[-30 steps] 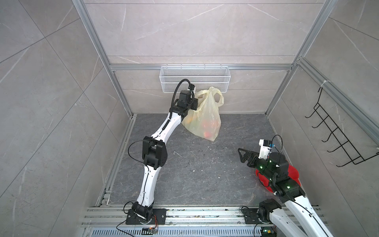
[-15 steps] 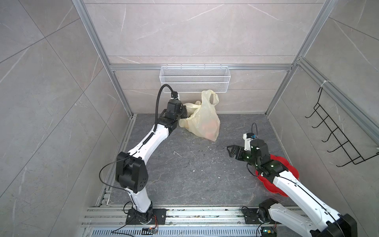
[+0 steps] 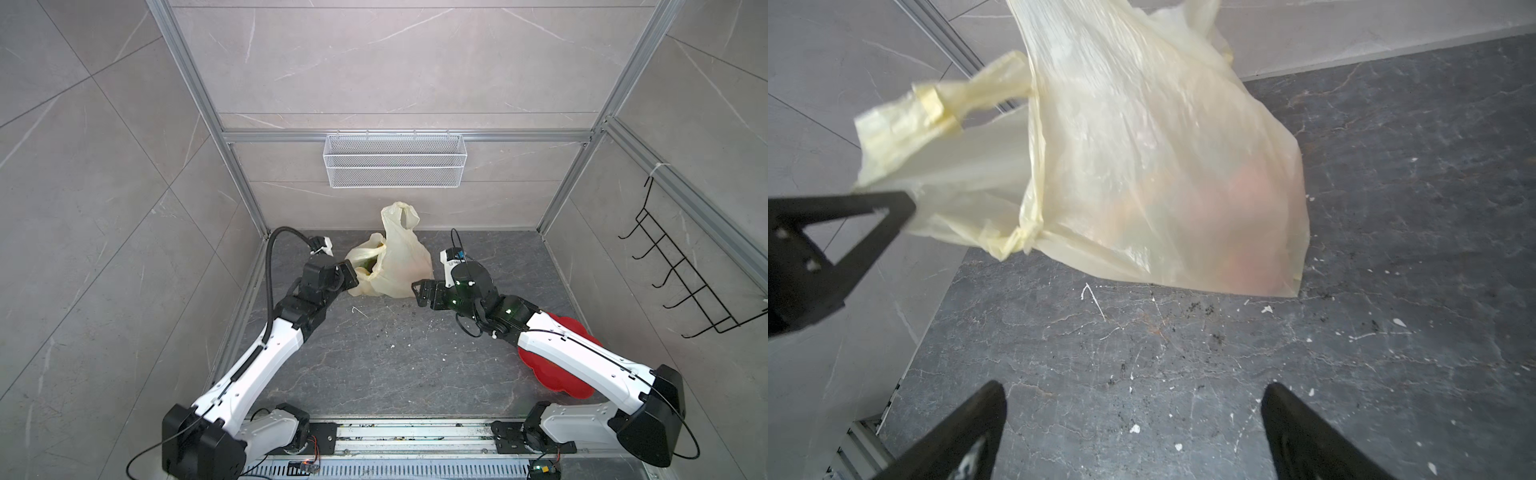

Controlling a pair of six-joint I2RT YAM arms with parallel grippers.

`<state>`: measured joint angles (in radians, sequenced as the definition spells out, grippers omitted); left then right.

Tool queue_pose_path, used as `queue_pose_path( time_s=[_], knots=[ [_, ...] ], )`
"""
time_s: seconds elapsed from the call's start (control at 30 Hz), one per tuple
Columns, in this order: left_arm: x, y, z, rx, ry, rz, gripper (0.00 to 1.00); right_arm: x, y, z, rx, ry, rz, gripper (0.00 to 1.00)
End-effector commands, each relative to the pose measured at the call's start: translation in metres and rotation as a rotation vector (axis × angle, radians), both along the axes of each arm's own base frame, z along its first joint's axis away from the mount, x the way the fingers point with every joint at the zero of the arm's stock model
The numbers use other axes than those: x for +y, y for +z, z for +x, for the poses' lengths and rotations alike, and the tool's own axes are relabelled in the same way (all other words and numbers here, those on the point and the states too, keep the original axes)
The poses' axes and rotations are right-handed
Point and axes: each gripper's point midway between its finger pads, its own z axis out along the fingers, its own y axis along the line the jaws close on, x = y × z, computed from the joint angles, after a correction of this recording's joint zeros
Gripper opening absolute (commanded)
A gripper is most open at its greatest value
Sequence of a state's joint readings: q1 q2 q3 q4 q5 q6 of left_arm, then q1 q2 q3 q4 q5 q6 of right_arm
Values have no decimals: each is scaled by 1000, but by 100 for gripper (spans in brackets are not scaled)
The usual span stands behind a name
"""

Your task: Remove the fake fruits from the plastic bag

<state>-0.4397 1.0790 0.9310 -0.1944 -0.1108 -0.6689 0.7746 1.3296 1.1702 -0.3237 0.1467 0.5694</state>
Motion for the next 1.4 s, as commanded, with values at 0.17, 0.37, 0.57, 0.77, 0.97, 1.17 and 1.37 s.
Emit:
queue_pose_path(
  time_s=[0.17, 0.37, 0.57, 0.77, 0.97, 1.17, 1.37],
  knots=[
    [-7, -35, -52, 72, -82, -168, 0, 16, 41, 24, -46, -70, -38, 98],
    [-15, -48, -63, 85, -134, -214, 0, 49, 58, 38, -67, -65, -46, 99],
    [-18, -61, -69, 105, -158, -220, 0, 66, 54, 65, -87, -134, -108, 100],
    [-29, -68, -73, 125, -195, -247, 0, 85, 45, 90, -75, -169, -142, 100],
    [-43, -69, -79, 133, -239, -239, 0, 91, 26, 111, -53, -235, -240, 99],
    [-39, -78, -83, 150, -224, -212, 0, 76, 15, 127, -35, -326, -306, 86],
    [-30, -74, -79, 144, -181, -166, 0, 71, 36, 113, -89, -271, -236, 46]
  ],
)
